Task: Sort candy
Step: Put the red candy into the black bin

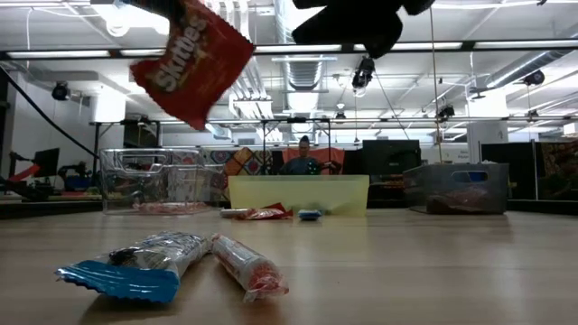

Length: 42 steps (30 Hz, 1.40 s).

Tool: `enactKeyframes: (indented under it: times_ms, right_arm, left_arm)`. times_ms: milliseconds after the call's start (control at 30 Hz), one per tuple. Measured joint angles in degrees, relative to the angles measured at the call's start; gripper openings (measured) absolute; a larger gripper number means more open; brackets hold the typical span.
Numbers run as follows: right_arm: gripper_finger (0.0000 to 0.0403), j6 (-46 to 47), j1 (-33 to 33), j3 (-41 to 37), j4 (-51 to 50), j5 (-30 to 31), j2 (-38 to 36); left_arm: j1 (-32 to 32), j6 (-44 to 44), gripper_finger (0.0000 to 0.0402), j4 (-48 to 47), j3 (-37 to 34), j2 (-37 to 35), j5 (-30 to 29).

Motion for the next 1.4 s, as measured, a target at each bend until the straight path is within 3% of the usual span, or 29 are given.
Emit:
enactKeyframes:
  times_ms: [200,433,733,867,1067,1233,1400]
  right_arm:
    - [0.0224,-1.1,-0.3,0.1,4.3,0.9,2.8]
    - [0.0224,-1.3,-2.3,0.1,6.4,0.8,4.4]
    - [0.0214,-6.8,-3.2,0.2,11.4,-4.3,4.8]
    - [0.0165,-8.2,-3.2,0.2,11.4,-4.4,4.8]
    - [0.0028,-10.0,-3.2,0.2,11.4,-4.4,4.8]
    - [0.0011,-9.5,-3.1,0.2,11.2,-4.5,4.8]
    - [0.001,-5.9,-3.2,0.2,8.8,-4.4,3.2]
  left_arm:
    - [2.0,3.8,0.0,9.0,-4.6,-1.1,3.2]
    - [2.9,6.5,0.0,12.6,-5.1,-0.9,3.2]
    - [4.0,11.4,0.0,17.1,-5.1,-0.5,3.1]
    - [4.1,12.8,0.0,18.8,-5.1,-0.5,3.1]
    - [4.3,13.6,0.0,19.5,-5.1,-0.4,3.1]
    - [4.8,13.3,0.0008,19.4,-5.1,-0.5,2.4]
    - [5.4,13.5,0.0048,17.2,-5.1,-1.3,2.2]
